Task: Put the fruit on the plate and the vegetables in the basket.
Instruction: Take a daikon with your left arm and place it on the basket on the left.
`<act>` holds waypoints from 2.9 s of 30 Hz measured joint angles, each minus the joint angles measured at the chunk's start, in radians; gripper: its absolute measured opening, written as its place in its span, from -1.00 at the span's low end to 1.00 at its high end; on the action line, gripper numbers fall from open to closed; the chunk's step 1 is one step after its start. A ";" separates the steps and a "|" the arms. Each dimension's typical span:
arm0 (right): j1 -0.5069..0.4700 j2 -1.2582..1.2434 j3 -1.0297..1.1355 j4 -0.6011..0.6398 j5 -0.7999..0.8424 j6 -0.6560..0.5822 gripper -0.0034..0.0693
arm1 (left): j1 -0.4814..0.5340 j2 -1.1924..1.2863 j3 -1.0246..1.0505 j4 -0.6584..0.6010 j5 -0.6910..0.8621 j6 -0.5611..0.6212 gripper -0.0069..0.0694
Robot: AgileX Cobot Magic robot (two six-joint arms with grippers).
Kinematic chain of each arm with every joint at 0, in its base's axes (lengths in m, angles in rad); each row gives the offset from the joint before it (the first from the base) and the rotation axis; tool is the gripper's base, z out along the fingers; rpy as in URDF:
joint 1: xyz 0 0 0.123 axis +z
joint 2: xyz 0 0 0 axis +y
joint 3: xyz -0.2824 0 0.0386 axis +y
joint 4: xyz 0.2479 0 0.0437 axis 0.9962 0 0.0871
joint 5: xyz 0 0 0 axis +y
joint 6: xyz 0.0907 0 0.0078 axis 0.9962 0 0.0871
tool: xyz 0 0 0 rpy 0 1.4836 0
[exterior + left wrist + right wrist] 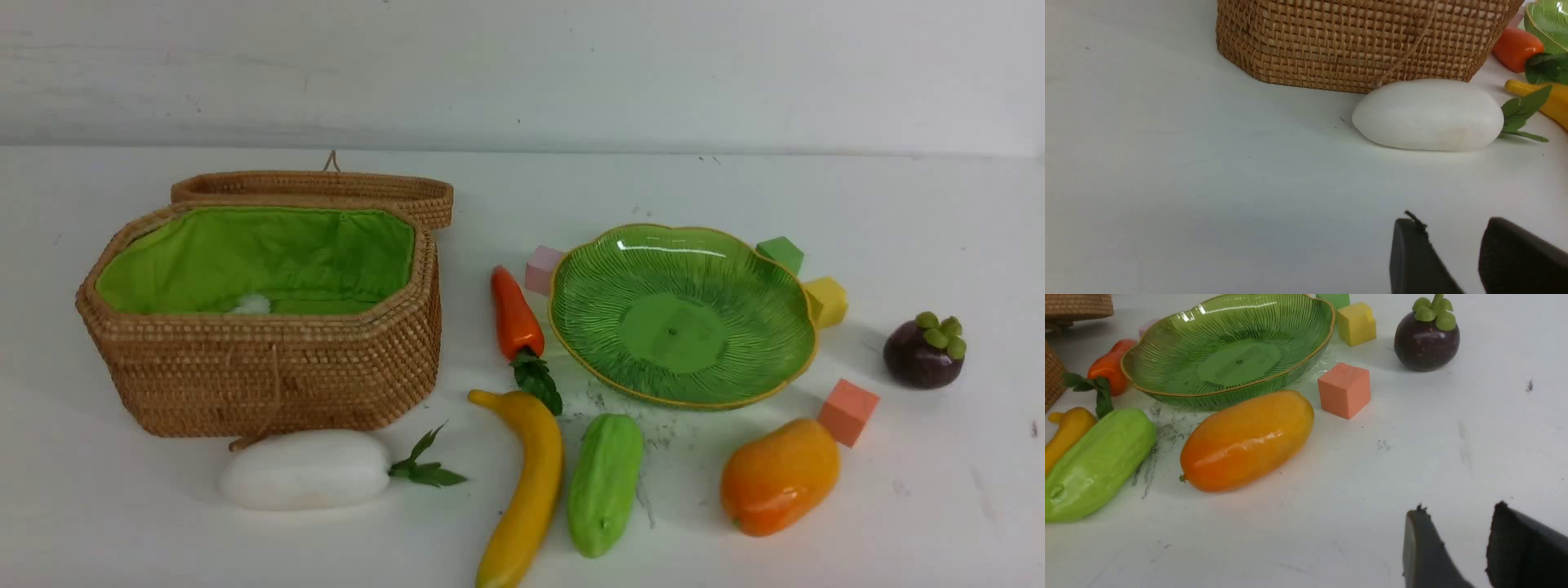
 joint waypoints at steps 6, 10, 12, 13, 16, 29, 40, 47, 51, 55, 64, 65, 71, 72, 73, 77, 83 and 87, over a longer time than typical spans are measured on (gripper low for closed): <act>0.000 0.000 0.000 0.000 0.000 0.000 -0.25 | 0.000 0.000 0.000 0.000 0.000 0.000 -0.19; 0.000 0.000 0.000 0.000 0.000 0.000 -0.25 | 0.000 0.000 0.000 0.000 0.000 0.000 -0.19; 0.000 0.000 0.000 0.000 0.000 0.000 -0.25 | 0.000 0.000 0.000 0.000 0.000 0.000 -0.19; 0.000 0.000 0.000 0.000 0.000 0.000 -0.25 | 0.000 0.000 0.000 0.000 0.000 0.000 -0.19; 0.000 0.000 0.000 0.000 0.000 0.000 -0.25 | 0.000 0.000 0.000 0.000 0.000 0.000 -0.19; 0.000 0.000 0.000 0.000 0.000 0.000 -0.25 | 0.000 0.000 0.000 -0.145 -0.140 -0.079 -0.19; 0.000 0.000 0.000 0.000 0.000 0.000 -0.25 | 0.000 0.000 0.000 -0.648 -0.462 -0.234 -0.19; 0.000 0.000 0.000 0.000 0.000 0.000 -0.25 | 0.000 0.000 -0.148 -0.589 -0.306 -0.136 -0.53; 0.000 0.000 0.000 0.000 0.000 0.000 -0.25 | 0.000 0.034 -0.276 -0.528 -0.166 -0.040 -0.85; 0.000 0.000 0.000 0.000 0.000 0.000 -0.25 | 0.000 0.138 -0.373 -0.514 -0.051 0.016 -0.85; 0.000 0.000 0.005 0.142 -0.090 0.127 -0.25 | 0.000 0.414 -0.560 -0.508 0.240 0.082 -0.85; 0.000 0.000 0.005 0.179 -0.109 0.153 -0.25 | 0.000 0.431 -0.562 -0.508 0.240 0.083 -0.85; 0.000 0.000 0.005 0.323 -0.192 0.220 -0.25 | 0.000 0.481 -0.569 -0.508 0.230 0.126 -0.85; 0.000 0.000 0.005 0.345 -0.207 0.228 -0.25 | 0.000 0.484 -0.570 -0.509 0.230 0.165 -0.85; 0.000 0.000 0.005 0.364 -0.210 0.232 -0.26 | 0.000 0.484 -0.570 -0.511 0.232 0.200 -0.85; 0.000 0.001 -0.065 0.398 -0.062 0.211 -0.35 | 0.000 0.489 -0.600 -0.511 0.304 0.344 -0.85; 0.000 0.177 -0.443 0.403 0.379 -0.042 -0.65 | 0.000 0.576 -0.714 -0.511 0.524 0.462 -0.85; 0.035 0.308 -0.714 0.405 0.576 -0.138 -0.76 | -0.022 0.650 -0.784 -0.493 0.602 0.478 -0.85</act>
